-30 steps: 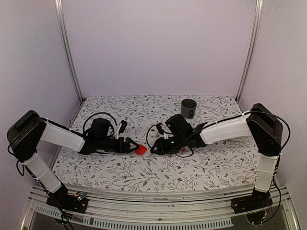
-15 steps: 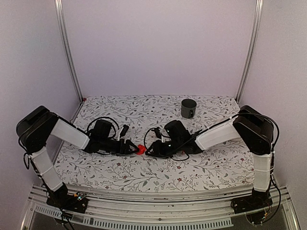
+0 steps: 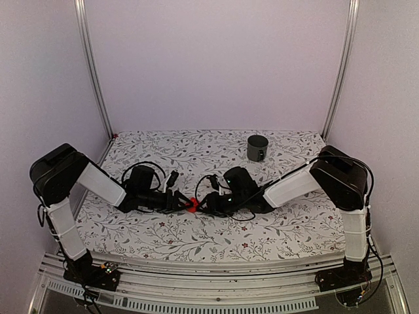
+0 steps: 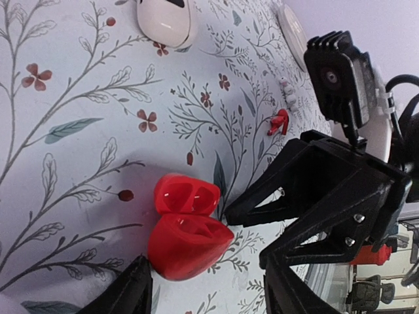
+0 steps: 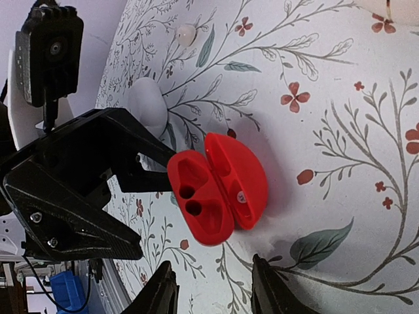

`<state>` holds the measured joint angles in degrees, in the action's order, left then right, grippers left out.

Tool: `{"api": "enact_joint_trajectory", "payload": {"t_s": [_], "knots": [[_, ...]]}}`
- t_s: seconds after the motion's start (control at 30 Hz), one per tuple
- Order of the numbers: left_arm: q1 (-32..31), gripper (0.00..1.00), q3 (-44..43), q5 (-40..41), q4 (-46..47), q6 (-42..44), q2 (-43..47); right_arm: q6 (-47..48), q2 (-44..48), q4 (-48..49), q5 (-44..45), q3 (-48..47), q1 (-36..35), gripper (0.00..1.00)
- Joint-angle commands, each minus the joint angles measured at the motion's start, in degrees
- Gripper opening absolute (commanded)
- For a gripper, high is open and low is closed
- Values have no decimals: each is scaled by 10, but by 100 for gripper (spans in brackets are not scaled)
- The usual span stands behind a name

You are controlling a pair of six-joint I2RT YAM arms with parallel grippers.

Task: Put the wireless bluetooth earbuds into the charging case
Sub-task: Pick up the charging case from the center of the board.

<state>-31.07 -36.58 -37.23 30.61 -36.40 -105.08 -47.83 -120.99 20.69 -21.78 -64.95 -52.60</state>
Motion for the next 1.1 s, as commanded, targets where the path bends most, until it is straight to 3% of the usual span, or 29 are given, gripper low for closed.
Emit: {"api": "enact_joint_trajectory", "payload": {"t_s": [0.0,0.37,0.7,1.07], "knots": [[-15,58,0,-15,58,-36,-11,-10,-11,21,8,0,-2,41],[-35,48,8,-14,112,-81,-36,-17,-1,25,27,17,5,41],[-35,45,8,-15,72,-36,-26,9,28,-4,29,34,26,47],[-37,39,0,-23,75,-36,-44,33,29,-8,-1,36,23,44]]}}
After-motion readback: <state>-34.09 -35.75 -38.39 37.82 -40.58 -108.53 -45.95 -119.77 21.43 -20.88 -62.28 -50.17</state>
